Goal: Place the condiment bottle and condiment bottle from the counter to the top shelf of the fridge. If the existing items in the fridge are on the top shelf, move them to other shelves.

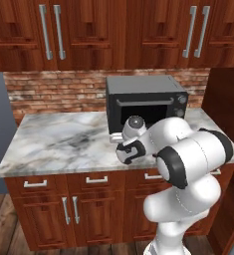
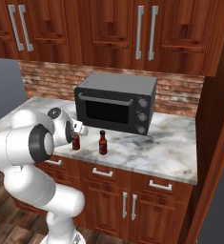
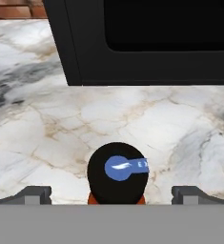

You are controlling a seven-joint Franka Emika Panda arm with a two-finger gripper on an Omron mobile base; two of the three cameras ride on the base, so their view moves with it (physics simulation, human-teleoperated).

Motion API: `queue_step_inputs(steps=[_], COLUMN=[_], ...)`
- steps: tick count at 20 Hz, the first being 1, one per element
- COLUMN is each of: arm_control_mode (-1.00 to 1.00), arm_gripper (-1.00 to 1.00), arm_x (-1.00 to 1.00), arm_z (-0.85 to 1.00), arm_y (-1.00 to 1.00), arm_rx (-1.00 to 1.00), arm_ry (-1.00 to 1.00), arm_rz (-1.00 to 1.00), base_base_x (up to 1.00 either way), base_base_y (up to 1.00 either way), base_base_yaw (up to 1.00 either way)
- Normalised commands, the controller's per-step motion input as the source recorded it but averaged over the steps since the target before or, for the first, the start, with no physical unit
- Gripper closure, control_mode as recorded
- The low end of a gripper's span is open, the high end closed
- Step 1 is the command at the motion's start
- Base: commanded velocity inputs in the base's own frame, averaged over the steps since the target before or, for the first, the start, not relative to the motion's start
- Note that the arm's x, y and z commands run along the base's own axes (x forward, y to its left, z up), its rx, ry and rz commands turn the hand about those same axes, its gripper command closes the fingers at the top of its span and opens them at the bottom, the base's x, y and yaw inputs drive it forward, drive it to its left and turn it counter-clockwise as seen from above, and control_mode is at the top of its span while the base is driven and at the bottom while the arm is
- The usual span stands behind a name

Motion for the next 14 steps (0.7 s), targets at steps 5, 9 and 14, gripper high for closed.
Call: queue_step_inputs(steps=[5, 9, 14], arm_control_mode=[-1.00, -1.00, -1.00], arm_gripper=[-1.00, 1.00, 1.00], arm_x=[0.14, 0.09, 0.00], arm_z=[0.00, -0.04, 0.00], arm_y=[0.00, 0.00, 0.00], arm_rx=[0.00, 0.00, 0.00], arm_ry=[-0.01, 0.00, 0.00], arm_rz=[0.00, 0.00, 0.00], base_base_x=[0.00, 0.00, 0.00], base_base_y=[0.00, 0.00, 0.00], base_base_yaw=[0.00, 0.00, 0.00])
